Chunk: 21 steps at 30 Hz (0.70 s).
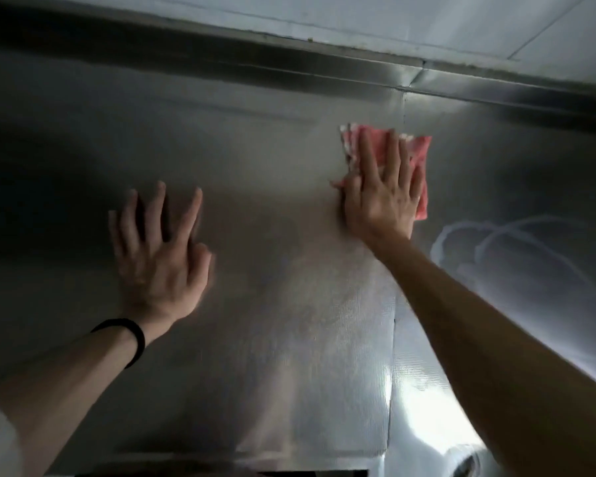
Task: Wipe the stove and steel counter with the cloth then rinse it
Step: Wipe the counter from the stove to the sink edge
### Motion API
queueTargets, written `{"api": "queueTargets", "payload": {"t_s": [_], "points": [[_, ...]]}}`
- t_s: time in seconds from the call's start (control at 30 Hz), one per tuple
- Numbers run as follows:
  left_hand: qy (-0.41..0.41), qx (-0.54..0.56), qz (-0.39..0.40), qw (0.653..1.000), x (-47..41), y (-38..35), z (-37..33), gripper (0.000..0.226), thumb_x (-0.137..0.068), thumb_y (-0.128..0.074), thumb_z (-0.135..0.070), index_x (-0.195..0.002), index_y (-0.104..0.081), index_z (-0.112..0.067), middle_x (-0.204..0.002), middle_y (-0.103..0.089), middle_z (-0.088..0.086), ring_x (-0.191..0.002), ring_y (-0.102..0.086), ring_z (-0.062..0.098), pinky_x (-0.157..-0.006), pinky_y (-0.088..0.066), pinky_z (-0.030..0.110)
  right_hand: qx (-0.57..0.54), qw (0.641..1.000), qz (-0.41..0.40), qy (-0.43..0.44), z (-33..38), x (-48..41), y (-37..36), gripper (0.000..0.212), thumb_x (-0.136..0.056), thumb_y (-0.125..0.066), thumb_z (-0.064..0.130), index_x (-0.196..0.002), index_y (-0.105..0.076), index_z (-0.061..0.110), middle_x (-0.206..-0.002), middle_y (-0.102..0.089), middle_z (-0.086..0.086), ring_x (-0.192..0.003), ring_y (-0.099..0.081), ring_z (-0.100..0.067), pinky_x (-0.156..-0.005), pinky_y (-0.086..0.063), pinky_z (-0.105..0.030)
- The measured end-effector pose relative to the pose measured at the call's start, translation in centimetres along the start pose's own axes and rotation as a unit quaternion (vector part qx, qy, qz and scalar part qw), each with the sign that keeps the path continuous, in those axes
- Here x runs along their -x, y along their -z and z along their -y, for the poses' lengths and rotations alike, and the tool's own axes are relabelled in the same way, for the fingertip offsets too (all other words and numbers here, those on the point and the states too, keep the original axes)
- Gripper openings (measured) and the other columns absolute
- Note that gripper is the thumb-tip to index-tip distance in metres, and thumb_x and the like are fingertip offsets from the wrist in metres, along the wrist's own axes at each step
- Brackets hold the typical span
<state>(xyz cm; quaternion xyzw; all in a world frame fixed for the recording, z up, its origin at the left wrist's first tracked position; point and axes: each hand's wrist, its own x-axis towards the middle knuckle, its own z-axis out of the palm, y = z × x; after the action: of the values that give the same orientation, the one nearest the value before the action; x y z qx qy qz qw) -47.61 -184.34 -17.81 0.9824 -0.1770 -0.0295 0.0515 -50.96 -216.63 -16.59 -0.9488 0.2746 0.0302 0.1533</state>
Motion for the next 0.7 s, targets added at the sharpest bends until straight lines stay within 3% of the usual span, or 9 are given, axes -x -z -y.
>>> {"api": "queueTargets", "payload": {"t_s": [0.13, 0.23, 0.33, 0.43, 0.53, 0.63, 0.7], "points": [[0.002, -0.005, 0.001, 1.000, 0.0, 0.0, -0.2, 0.076, -0.091, -0.041, -0.040, -0.164, -0.023, -0.039, -0.171, -0.018, 0.011, -0.155, -0.015, 0.047, -0.127, -0.008, 0.065, 0.008, 1.000, 0.009, -0.003, -0.5, -7.0, 0.4, 0.062, -0.106, -0.021, 0.052, -0.166, -0.010, 0.042, -0.177, -0.003, -0.007, -0.163, -0.002, -0.030, -0.131, 0.002, -0.055], [0.003, -0.003, 0.012, 1.000, 0.0, 0.2, -0.2, 0.076, -0.090, -0.042, -0.041, -0.164, -0.024, -0.039, -0.171, -0.018, 0.012, -0.156, -0.015, 0.047, -0.127, -0.007, 0.065, 0.007, 1.000, -0.001, 0.007, -0.4, -5.3, 0.5, 0.062, -0.107, -0.022, 0.053, -0.167, -0.012, 0.040, -0.177, -0.006, -0.009, -0.163, -0.003, -0.030, -0.131, -0.002, -0.056], [0.000, -0.003, 0.013, 1.000, 0.0, 0.6, -0.4, 0.074, -0.091, -0.041, -0.040, -0.164, -0.026, -0.036, -0.170, -0.020, 0.014, -0.155, -0.017, 0.048, -0.127, -0.009, 0.065, 0.030, 0.999, -0.008, 0.019, -0.2, 2.7, 0.2, 0.062, -0.107, -0.025, 0.054, -0.167, -0.014, 0.040, -0.176, -0.012, -0.009, -0.163, -0.007, -0.030, -0.130, -0.010, -0.055], [0.002, 0.000, 0.018, 1.000, -0.1, 1.0, -0.7, 0.074, -0.092, -0.043, -0.038, -0.165, -0.025, -0.036, -0.171, -0.019, 0.015, -0.155, -0.017, 0.049, -0.126, -0.009, 0.066, 0.049, 0.998, 0.021, 0.033, -0.7, 16.6, -1.1, 0.062, -0.107, -0.031, 0.050, -0.166, -0.019, 0.037, -0.176, -0.012, -0.007, -0.163, -0.010, -0.029, -0.129, -0.015, -0.054], [0.001, 0.005, 0.022, 1.000, 0.0, 1.1, -0.6, 0.076, -0.091, -0.046, -0.038, -0.165, -0.026, -0.035, -0.171, -0.020, 0.016, -0.155, -0.016, 0.050, -0.126, -0.009, 0.066, 0.071, 0.993, 0.089, -0.011, -0.8, 29.2, -2.4, 0.063, -0.104, -0.030, 0.056, -0.162, -0.035, 0.032, -0.175, -0.018, -0.009, -0.153, -0.034, -0.035, -0.124, -0.023, -0.056], [0.001, -0.002, 0.023, 1.000, 0.0, 1.1, -0.6, 0.077, -0.090, -0.047, -0.038, -0.164, -0.028, -0.034, -0.170, -0.022, 0.016, -0.154, -0.017, 0.050, -0.126, -0.010, 0.067, 0.117, 0.984, 0.121, -0.056, -0.2, 32.2, -3.1, 0.067, -0.093, -0.039, 0.066, -0.146, -0.054, 0.027, -0.153, -0.054, -0.023, -0.135, -0.054, -0.039, -0.110, -0.044, -0.064], [0.000, -0.006, 0.025, 1.000, -0.1, 1.1, -0.6, 0.077, -0.090, -0.045, -0.038, -0.165, -0.028, -0.033, -0.170, -0.022, 0.017, -0.154, -0.018, 0.051, -0.125, -0.011, 0.068, 0.084, 0.992, 0.085, -0.037, -0.1, 29.8, -2.9, 0.064, -0.097, -0.036, 0.059, -0.154, -0.046, 0.034, -0.163, -0.044, -0.013, -0.138, -0.052, -0.037, -0.111, -0.040, -0.063]]}}
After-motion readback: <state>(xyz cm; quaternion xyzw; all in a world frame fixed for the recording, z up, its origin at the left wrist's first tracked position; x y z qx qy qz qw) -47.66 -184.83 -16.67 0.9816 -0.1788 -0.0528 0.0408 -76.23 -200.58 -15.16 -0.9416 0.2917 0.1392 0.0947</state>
